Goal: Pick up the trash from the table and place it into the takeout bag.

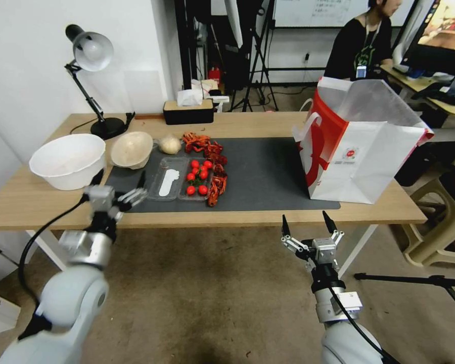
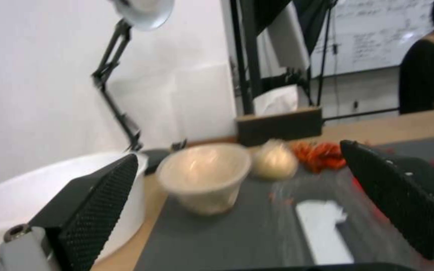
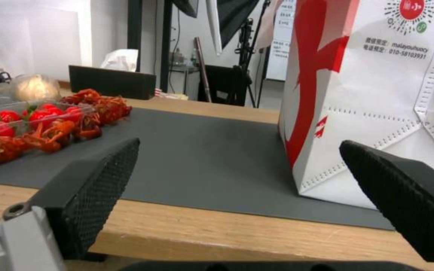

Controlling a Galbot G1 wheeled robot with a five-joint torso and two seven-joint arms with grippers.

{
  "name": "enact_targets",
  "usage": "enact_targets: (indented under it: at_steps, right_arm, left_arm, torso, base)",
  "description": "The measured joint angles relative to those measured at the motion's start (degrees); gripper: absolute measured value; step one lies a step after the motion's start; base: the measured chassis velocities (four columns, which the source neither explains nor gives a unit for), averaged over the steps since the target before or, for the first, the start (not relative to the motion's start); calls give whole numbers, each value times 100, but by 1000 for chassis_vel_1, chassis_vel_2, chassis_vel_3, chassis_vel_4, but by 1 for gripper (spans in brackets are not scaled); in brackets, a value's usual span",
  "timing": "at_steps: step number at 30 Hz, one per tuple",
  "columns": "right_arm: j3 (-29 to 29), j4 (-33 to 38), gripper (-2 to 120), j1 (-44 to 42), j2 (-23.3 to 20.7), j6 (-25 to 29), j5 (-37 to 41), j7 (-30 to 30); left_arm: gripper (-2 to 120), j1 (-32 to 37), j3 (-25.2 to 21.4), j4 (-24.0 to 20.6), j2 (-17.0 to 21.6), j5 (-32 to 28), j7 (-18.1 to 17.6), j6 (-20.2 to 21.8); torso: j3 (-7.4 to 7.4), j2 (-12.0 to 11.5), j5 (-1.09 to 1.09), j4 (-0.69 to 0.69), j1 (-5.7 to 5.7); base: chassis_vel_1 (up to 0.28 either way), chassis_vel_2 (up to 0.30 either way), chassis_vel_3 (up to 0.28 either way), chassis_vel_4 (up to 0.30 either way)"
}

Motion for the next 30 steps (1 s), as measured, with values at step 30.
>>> enact_targets:
  at_steps: [30]
  right_arm:
    - [-16, -18, 100, -67, 30, 15, -12, 12]
  left_arm:
    - [100, 722, 68, 439, -406, 460, -216, -722]
  torso:
    - [0, 0, 0, 0, 0]
  base:
    - [0, 0, 0, 0]
